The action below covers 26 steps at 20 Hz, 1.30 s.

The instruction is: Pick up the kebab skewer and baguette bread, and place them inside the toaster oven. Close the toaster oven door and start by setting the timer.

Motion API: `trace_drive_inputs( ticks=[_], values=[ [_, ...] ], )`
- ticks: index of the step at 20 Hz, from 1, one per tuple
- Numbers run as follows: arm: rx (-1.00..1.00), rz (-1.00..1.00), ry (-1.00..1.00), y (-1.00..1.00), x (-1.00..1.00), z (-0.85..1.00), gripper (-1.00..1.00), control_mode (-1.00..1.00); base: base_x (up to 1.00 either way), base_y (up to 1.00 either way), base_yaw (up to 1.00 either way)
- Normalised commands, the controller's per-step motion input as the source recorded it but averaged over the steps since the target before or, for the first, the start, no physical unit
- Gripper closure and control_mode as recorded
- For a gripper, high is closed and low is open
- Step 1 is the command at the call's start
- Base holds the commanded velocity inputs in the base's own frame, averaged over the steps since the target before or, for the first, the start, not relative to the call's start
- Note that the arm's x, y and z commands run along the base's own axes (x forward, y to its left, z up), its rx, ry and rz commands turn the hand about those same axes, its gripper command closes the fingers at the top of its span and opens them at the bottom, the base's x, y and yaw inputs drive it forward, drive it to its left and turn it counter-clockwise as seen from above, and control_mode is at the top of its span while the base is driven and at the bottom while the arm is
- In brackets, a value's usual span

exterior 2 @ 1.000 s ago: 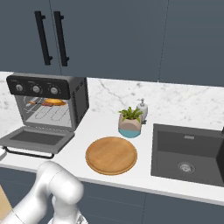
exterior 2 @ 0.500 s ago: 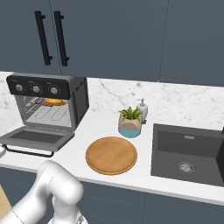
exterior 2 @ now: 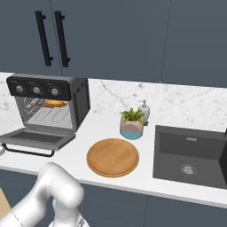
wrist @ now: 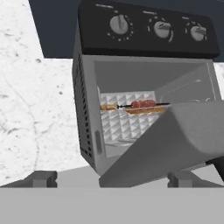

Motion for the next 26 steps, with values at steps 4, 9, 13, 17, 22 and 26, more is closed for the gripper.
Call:
trace_drive_inputs(
  ticks=[4,9,13,17,22,26],
  values=[
    [0.04,0.0,0.0,0.0,0.35,0.36,-1.0,-1.0,0.0,0.0,0.0],
    [0.04,0.0,0.0,0.0,0.4,0.37,-1.0,-1.0,0.0,0.0,0.0],
    [0.04,0.0,0.0,0.0,0.42,0.36,-1.0,-1.0,0.0,0.0,0.0],
    [0.04,0.0,0.0,0.0,0.41,0.36,-1.0,-1.0,0.0,0.0,0.0],
    [0.04,0.0,0.0,0.0,0.43,0.38,-1.0,-1.0,0.0,0.0,0.0],
    [0.05,0.0,0.0,0.0,0.43,0.39,-1.0,-1.0,0.0,0.0,0.0]
  ],
)
